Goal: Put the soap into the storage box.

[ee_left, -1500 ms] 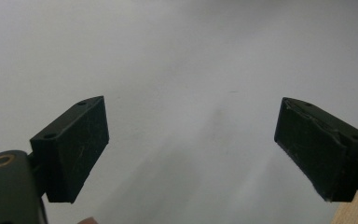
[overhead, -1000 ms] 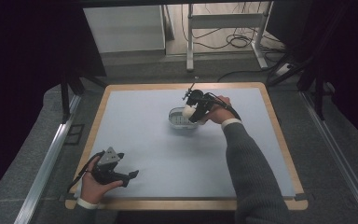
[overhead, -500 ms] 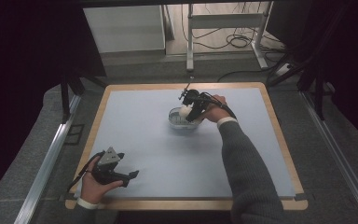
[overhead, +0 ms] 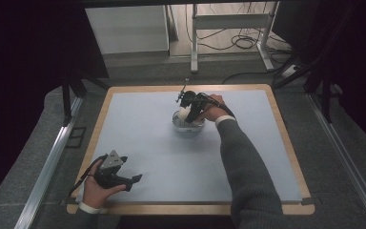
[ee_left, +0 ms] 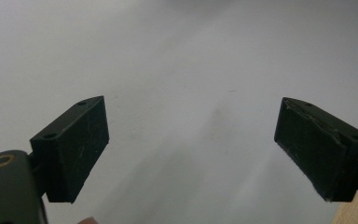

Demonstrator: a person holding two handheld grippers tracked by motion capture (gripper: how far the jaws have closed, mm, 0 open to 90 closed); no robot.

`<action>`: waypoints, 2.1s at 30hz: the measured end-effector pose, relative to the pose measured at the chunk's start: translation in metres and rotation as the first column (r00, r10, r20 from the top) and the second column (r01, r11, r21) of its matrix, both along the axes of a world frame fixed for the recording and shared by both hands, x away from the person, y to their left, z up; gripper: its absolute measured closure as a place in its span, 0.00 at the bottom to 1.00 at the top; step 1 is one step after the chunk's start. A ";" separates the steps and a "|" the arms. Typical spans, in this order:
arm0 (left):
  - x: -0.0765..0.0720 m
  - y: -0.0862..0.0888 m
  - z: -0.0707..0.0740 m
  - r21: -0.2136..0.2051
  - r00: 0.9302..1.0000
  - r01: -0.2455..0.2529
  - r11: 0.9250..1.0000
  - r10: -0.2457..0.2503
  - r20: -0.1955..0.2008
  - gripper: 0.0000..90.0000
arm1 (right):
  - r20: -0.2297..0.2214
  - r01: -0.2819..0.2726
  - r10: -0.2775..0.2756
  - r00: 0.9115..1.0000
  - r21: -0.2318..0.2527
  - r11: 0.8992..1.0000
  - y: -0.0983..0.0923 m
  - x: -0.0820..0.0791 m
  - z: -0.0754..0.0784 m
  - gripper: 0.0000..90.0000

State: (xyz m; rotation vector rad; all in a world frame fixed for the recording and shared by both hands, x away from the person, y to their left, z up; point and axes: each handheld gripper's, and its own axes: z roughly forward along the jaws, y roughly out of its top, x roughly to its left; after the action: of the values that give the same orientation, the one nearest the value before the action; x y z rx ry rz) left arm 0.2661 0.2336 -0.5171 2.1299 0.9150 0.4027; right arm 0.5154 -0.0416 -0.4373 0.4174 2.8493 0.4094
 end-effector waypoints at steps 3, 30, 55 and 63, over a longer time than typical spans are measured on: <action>0.000 0.000 0.000 -0.003 1.000 0.001 1.000 -0.001 -0.002 0.12 | 0.003 -0.003 0.003 1.000 -0.007 1.000 0.000 0.000 -0.002 0.55; 0.000 -0.001 -0.001 0.007 1.000 0.002 1.000 -0.002 -0.007 0.12 | 0.026 0.105 -0.110 0.994 0.160 0.982 -0.006 -0.002 0.008 0.46; 0.002 -0.001 -0.001 0.014 1.000 -0.007 1.000 0.007 -0.006 0.12 | 0.039 0.313 -0.355 0.934 0.388 0.867 -0.118 -0.080 -0.010 0.33; 0.002 -0.002 -0.001 0.011 1.000 -0.014 1.000 0.014 -0.006 0.12 | 0.041 0.345 -0.408 0.912 0.460 0.818 -0.161 -0.120 -0.031 0.29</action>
State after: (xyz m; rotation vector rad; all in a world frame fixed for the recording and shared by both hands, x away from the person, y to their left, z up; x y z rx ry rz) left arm 0.2676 0.2321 -0.5184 2.1370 0.9338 0.4089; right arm 0.3949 -0.2029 -0.4679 0.9783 2.4320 0.9672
